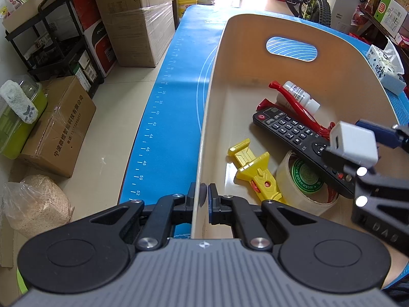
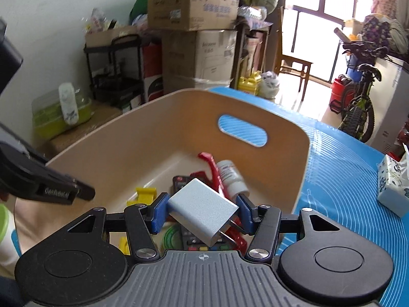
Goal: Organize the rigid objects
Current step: 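Lift the white charger with the right tool over the basket, then lower the white charger onto the remote and open the right tool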
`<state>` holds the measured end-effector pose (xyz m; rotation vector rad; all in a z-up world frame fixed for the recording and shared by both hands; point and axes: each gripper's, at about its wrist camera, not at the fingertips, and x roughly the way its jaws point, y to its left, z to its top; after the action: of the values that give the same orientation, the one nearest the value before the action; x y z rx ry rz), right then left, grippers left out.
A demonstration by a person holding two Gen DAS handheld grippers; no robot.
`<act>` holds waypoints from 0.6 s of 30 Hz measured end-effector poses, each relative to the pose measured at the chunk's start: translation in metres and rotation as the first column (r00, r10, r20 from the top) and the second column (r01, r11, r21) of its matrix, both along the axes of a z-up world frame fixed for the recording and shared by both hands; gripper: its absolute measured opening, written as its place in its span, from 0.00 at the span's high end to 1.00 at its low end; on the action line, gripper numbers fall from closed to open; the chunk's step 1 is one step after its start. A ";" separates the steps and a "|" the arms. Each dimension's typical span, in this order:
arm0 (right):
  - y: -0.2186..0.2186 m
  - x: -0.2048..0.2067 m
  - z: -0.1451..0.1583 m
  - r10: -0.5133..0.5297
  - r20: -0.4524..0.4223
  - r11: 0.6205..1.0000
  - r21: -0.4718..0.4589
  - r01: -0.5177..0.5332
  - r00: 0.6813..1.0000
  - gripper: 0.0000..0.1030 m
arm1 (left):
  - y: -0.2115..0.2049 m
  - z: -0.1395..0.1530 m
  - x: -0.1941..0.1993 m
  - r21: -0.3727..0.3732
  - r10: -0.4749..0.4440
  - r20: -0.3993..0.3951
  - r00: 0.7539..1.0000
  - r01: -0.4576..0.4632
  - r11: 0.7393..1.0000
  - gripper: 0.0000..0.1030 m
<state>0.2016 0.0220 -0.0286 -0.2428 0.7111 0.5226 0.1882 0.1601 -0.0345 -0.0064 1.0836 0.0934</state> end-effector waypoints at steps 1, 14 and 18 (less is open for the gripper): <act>0.000 -0.001 -0.001 0.009 -0.005 1.000 -0.009 -0.009 1.000 0.41 | 0.000 0.000 0.000 0.001 0.000 -0.001 1.000 0.000 1.000 0.93; -0.018 -0.001 0.017 -0.016 -0.018 0.997 0.082 0.018 1.000 0.28 | -0.002 0.000 0.000 0.016 0.005 0.003 1.000 -0.006 1.000 0.92; -0.031 -0.005 0.029 -0.050 -0.010 0.989 0.140 0.051 0.999 0.21 | -0.005 0.009 -0.005 0.044 0.020 0.039 0.999 -0.022 0.999 0.86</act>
<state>0.1966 -0.0088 0.0003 -0.0911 0.6819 0.5233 0.1834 0.1552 -0.0252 0.0199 1.0424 0.1355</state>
